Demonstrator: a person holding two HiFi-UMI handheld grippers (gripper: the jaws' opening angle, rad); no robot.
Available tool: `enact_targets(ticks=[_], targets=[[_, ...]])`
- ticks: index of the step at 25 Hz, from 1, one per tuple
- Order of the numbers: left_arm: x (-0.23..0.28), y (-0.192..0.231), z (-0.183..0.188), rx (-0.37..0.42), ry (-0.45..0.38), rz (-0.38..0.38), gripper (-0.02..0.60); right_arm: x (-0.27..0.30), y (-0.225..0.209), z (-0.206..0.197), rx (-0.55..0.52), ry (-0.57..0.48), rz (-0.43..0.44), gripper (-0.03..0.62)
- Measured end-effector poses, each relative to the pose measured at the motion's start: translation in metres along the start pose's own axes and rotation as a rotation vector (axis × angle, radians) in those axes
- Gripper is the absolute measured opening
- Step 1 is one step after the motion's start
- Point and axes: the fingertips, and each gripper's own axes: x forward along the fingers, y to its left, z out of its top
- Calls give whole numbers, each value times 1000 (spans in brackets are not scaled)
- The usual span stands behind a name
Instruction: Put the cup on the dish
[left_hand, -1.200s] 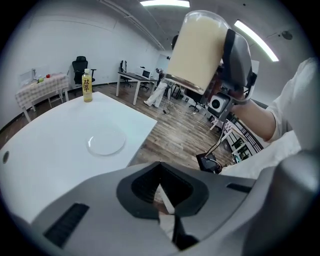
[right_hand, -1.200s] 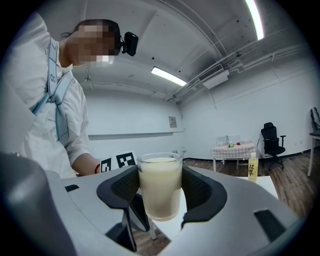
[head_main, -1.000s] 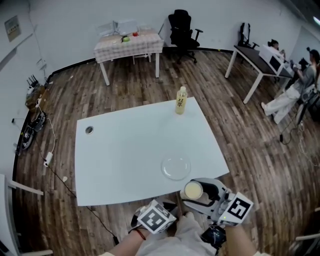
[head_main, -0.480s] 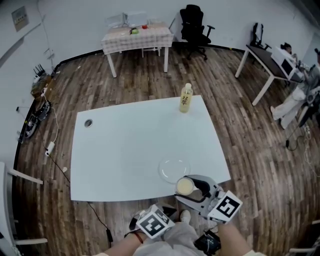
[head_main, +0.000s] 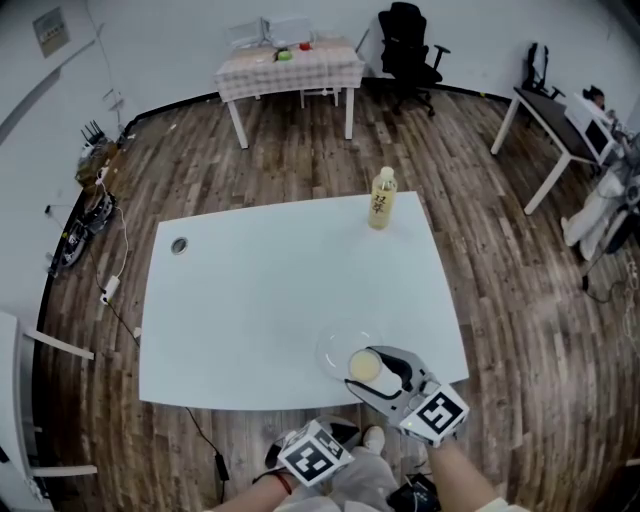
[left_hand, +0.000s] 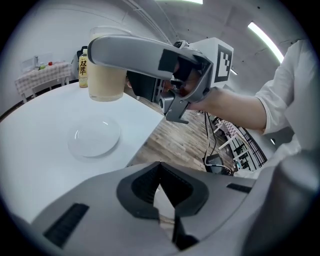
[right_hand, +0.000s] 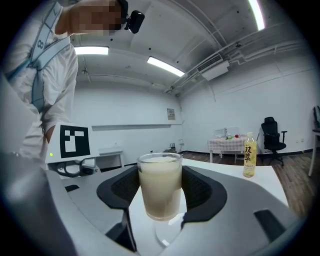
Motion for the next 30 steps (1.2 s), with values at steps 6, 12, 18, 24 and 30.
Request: enact_targets(ticks=[6,12,18,24,30], targets=[[4,27,13,-8,-18,39,0,22,-23,-38,24,49,-40,275],[-2,47,27,-10,-76,71,0,35,-39,-67,63,86,-66,275],[-13,63,30,-33,-98,91,0,46,-49,-84,69,101,-93,274],[-9,60,25,-23,-81,66,0,58,-53,-99,52,126,-111,275],[-8,60,23,-18,-67,55,0,69,-53,-114,-29,217,-109,275]])
